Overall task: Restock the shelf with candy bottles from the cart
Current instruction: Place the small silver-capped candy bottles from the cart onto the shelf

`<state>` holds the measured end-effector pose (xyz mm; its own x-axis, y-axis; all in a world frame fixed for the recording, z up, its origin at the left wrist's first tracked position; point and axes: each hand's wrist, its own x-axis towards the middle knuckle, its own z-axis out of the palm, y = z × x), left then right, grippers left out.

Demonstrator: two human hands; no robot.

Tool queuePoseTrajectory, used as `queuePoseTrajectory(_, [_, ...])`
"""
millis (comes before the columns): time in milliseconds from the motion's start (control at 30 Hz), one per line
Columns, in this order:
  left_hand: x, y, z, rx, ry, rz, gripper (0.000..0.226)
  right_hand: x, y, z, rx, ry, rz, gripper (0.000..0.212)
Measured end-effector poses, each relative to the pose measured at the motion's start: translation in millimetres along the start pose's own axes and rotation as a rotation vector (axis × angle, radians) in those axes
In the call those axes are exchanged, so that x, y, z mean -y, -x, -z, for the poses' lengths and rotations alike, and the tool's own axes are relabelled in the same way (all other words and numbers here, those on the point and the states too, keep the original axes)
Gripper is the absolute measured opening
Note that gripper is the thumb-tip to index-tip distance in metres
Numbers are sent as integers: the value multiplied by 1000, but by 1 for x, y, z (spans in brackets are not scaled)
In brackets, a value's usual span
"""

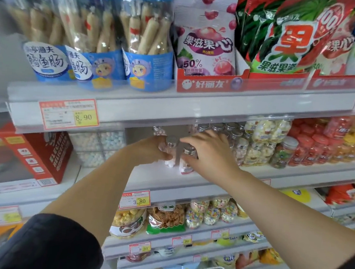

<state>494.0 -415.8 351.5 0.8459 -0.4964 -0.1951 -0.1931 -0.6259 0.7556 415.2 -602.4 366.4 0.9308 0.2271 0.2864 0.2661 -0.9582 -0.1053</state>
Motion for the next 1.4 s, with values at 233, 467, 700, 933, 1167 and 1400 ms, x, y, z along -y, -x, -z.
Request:
queuePoseTrajectory(233, [6, 18, 6, 33, -141, 28, 40, 23, -32, -3, 160, -76, 140, 40])
queuePoseTrajectory(467, [28, 27, 1, -74, -126, 41, 55, 20, -48, -10, 43, -83, 25, 15])
queuePoseTrajectory(700, [33, 35, -13, -80, -238, 109, 53, 11, -60, -21, 22, -41, -241, 30])
queuePoseTrajectory(933, [30, 16, -23, -115, -292, 43, 39, 2, -52, -16, 8, -33, -291, 17])
queuePoseTrajectory(1167, [42, -1, -30, -426, -124, 94, 30, -4, -3, -2, -263, -99, -143, 23])
queuePoseTrajectory(1400, [30, -17, -37, -575, 42, 114, 52, 15, 48, -35, 50, -230, 31, 28])
